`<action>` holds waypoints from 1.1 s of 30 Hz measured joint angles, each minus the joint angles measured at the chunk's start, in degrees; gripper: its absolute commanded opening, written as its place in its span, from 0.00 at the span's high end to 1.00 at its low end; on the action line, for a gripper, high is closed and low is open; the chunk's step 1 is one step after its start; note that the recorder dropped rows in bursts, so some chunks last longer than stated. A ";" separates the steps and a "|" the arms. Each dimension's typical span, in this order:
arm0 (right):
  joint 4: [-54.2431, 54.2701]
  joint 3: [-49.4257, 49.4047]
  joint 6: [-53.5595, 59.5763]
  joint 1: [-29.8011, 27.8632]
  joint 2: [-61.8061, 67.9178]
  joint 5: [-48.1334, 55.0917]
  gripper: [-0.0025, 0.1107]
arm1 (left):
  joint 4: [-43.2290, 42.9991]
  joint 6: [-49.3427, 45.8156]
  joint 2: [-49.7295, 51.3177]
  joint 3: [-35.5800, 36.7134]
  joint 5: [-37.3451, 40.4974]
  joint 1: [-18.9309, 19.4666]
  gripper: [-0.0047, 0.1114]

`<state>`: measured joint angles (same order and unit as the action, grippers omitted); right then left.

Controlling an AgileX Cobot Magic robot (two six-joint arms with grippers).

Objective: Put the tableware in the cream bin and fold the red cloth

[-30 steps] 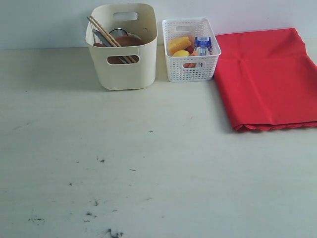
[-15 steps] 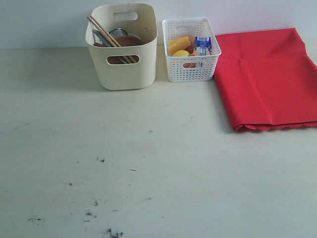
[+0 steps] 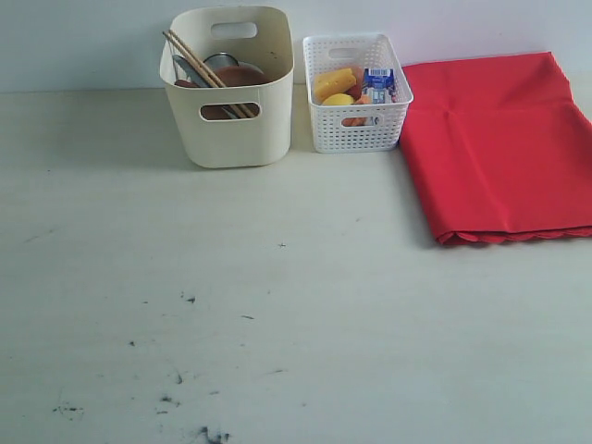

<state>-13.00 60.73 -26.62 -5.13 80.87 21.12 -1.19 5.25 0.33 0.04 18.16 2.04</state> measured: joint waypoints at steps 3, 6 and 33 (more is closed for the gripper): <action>0.16 -2.56 3.92 0.00 -3.74 -1.37 0.98 | 0.00 0.00 0.00 0.00 0.00 0.00 0.95; 0.59 -8.66 7.13 0.00 -8.63 -5.09 0.98 | 0.00 0.00 0.00 0.00 0.00 0.00 0.95; 1.26 -55.19 9.55 0.00 -57.91 -9.36 0.98 | 0.00 -0.22 0.00 0.00 0.12 0.00 0.95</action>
<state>-11.74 5.54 -17.08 -5.13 22.97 11.76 -1.19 5.03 0.33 0.04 18.28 2.04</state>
